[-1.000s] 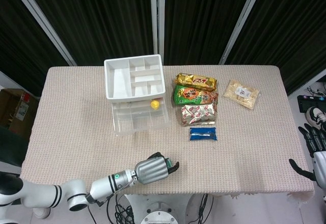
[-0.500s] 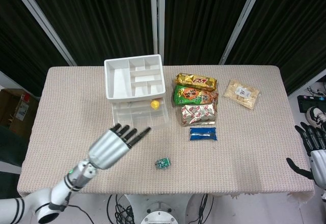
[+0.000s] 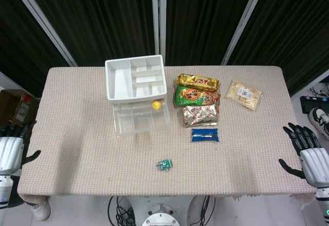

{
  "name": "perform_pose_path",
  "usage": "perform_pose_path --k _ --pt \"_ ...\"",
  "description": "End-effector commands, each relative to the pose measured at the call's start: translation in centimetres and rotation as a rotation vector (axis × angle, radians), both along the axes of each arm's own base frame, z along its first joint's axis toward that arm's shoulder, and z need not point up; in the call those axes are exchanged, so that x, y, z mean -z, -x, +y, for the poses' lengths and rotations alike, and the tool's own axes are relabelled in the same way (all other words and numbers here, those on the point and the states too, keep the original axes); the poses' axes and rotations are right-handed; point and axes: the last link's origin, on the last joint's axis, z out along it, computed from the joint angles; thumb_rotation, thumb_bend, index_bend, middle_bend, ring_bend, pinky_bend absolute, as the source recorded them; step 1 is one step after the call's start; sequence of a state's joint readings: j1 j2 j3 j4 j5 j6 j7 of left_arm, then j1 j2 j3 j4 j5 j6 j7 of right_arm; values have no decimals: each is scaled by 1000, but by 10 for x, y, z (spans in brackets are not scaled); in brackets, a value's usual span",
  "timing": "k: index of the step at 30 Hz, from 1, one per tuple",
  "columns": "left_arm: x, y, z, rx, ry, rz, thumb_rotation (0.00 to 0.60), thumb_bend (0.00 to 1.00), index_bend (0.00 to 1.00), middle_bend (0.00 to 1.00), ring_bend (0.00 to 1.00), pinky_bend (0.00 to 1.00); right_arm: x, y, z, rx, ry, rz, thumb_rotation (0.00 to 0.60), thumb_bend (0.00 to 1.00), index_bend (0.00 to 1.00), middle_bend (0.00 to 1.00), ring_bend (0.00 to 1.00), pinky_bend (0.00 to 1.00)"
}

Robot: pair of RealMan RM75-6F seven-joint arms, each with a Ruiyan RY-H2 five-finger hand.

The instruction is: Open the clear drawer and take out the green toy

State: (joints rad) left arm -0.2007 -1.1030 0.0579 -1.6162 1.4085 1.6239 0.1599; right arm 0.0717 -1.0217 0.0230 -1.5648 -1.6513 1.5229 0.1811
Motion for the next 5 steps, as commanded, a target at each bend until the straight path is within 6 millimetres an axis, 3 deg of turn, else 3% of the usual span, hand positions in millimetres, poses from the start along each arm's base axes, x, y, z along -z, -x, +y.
perform_pose_path --k 1,5 --pt "10 15 -26 -33 5 -32 600 61 212 284 286 263 2 -1 -2 0 -3 -1 600 176 0 0 0 0" --pt "12 19 -38 -33 -4 -26 600 61 212 284 286 263 4 -5 -3 -8 -12 6 600 176 0 0 0 0"
